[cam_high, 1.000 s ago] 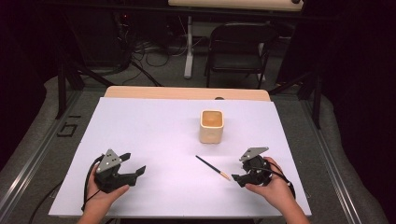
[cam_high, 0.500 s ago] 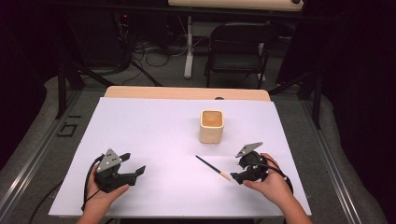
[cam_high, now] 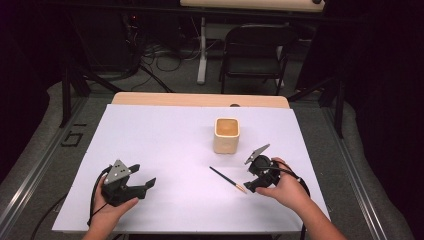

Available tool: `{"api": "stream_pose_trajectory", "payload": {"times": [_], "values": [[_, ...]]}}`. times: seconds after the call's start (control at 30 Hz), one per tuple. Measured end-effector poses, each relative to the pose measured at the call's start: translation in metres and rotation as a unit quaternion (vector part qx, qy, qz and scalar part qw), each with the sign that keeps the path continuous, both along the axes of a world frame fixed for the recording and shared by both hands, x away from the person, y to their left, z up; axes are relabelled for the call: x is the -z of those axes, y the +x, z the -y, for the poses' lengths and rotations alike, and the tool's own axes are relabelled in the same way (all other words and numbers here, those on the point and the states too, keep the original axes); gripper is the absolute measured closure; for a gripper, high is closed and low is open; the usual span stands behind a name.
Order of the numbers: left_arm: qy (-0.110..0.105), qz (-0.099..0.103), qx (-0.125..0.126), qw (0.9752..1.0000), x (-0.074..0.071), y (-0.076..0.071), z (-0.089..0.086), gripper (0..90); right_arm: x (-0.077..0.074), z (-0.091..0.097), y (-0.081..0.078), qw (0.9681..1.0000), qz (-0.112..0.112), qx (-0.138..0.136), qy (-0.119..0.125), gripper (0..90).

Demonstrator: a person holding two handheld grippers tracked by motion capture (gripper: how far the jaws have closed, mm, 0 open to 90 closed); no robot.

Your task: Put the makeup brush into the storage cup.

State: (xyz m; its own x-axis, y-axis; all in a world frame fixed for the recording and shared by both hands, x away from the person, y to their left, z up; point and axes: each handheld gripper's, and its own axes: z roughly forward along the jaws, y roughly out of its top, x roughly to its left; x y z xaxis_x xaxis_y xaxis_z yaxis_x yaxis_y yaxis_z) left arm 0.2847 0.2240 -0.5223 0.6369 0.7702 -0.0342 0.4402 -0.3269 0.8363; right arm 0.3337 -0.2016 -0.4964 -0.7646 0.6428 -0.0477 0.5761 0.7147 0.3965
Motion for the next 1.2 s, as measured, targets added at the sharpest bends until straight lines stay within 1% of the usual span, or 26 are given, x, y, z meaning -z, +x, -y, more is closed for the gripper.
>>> {"api": "stream_pose_trajectory", "payload": {"times": [0.07, 0.1, 0.17, 0.23, 0.3, 0.33, 0.4, 0.43, 0.47, 0.5, 0.53, 0.57, 0.63, 0.7, 0.73, 0.77, 0.8, 0.83, 0.87, 0.9, 0.93, 1.0, 1.03, 1.1, 1.13, 1.2], "values": [[0.002, 0.000, -0.001, 1.0000, 0.000, 0.000, 0.000, 23.7, 0.001, -0.002, 0.002, 1.0000, -0.005, 0.000, -0.001, 40.7], [0.002, -0.001, -0.001, 1.0000, 0.000, 0.000, 0.000, 23.8, 0.000, -0.003, 0.003, 0.9998, -0.013, -0.003, -0.014, 40.8], [0.002, 0.000, 0.002, 1.0000, 0.000, 0.000, 0.001, 23.7, 0.001, -0.004, 0.003, 0.9998, -0.012, -0.004, -0.013, 40.8], [0.002, -0.001, 0.002, 1.0000, 0.000, 0.000, 0.001, 23.8, 0.002, -0.006, 0.006, 0.9995, -0.019, -0.010, -0.023, 41.2], [0.002, -0.001, 0.002, 1.0000, 0.001, 0.000, 0.001, 23.8, 0.003, -0.007, 0.007, 0.9996, -0.018, -0.011, -0.019, 41.2], [0.002, -0.001, 0.002, 1.0000, 0.001, 0.000, 0.001, 23.8, 0.002, -0.007, 0.008, 0.9992, -0.028, -0.014, -0.025, 41.2], [0.002, -0.001, 0.002, 1.0000, 0.001, 0.000, 0.001, 23.8, 0.003, -0.009, 0.009, 0.9987, -0.037, -0.016, -0.032, 41.5], [0.002, -0.001, 0.002, 1.0000, 0.001, 0.000, 0.001, 23.8, 0.004, -0.009, 0.009, 0.9985, -0.043, -0.017, -0.028, 41.6], [0.002, -0.001, 0.002, 1.0000, 0.001, 0.000, 0.001, 23.8, 0.004, -0.009, 0.009, 0.9985, -0.043, -0.017, -0.028, 41.6], [0.002, -0.002, 0.002, 1.0000, 0.001, 0.000, 0.001, 23.8, 0.004, -0.010, 0.010, 0.9984, -0.041, -0.018, -0.033, 41.6], [0.002, -0.002, 0.002, 1.0000, 0.001, 0.000, 0.002, 23.8, 0.004, -0.011, 0.010, 0.9975, -0.050, -0.023, -0.046, 41.6], [0.002, -0.001, 0.002, 1.0000, 0.001, 0.000, 0.002, 23.8, 0.005, -0.012, 0.010, 0.9972, -0.053, -0.024, -0.046, 41.6], [0.002, -0.002, 0.002, 1.0000, 0.001, 0.000, 0.002, 23.8, 0.006, -0.013, 0.009, 0.9968, -0.055, -0.034, -0.048, 41.6], [0.003, -0.002, 0.003, 1.0000, 0.001, 0.000, 0.002, 23.8, 0.006, -0.014, 0.009, 0.9963, -0.058, -0.036, -0.052, 41.6], [0.003, -0.002, 0.003, 1.0000, 0.001, 0.000, 0.002, 23.8, 0.006, -0.015, 0.009, 0.9961, -0.056, -0.036, -0.058, 41.6], [0.003, -0.002, 0.003, 1.0000, 0.001, 0.000, 0.002, 23.8, 0.007, -0.016, 0.009, 0.9965, -0.051, -0.038, -0.053, 41.6], [0.003, -0.003, 0.003, 1.0000, 0.001, 0.000, 0.002, 23.8, 0.004, -0.017, 0.010, 0.9952, -0.061, -0.041, -0.065, 41.6], [0.003, -0.003, 0.003, 1.0000, 0.001, 0.000, 0.002, 23.8, 0.005, -0.017, 0.009, 0.9956, -0.059, -0.042, -0.059, 41.6], [0.003, -0.002, 0.003, 1.0000, 0.001, 0.000, 0.002, 23.8, 0.005, -0.017, 0.009, 0.9956, -0.059, -0.042, -0.059, 41.6], [0.003, -0.002, 0.003, 1.0000, 0.001, 0.000, 0.002, 23.8, 0.005, -0.018, 0.010, 0.9953, -0.061, -0.044, -0.061, 41.6], [0.003, -0.002, 0.003, 1.0000, 0.001, 0.000, 0.002, 23.8, 0.005, -0.018, 0.011, 0.9946, -0.061, -0.048, -0.069, 41.6], [0.003, -0.003, 0.003, 1.0000, 0.001, 0.000, 0.002, 23.8, 0.005, -0.018, 0.011, 0.9947, -0.064, -0.046, -0.066, 41.5], [0.004, -0.003, 0.004, 1.0000, 0.001, 0.000, 0.002, 23.8, 0.005, -0.018, 0.011, 0.9946, -0.063, -0.043, -0.069, 41.6], [0.004, -0.003, 0.004, 1.0000, 0.001, 0.000, 0.002, 23.8, 0.004, -0.018, 0.013, 0.9935, -0.068, -0.047, -0.078, 41.6], [0.004, -0.003, 0.004, 1.0000, 0.002, 0.000, 0.002, 23.8, 0.004, -0.017, 0.013, 0.9936, -0.073, -0.044, -0.075, 41.7], [0.005, -0.003, 0.005, 1.0000, 0.002, 0.001, 0.002, 23.9, 0.004, -0.016, 0.015, 0.9932, -0.073, -0.045, -0.078, 41.9]]}}
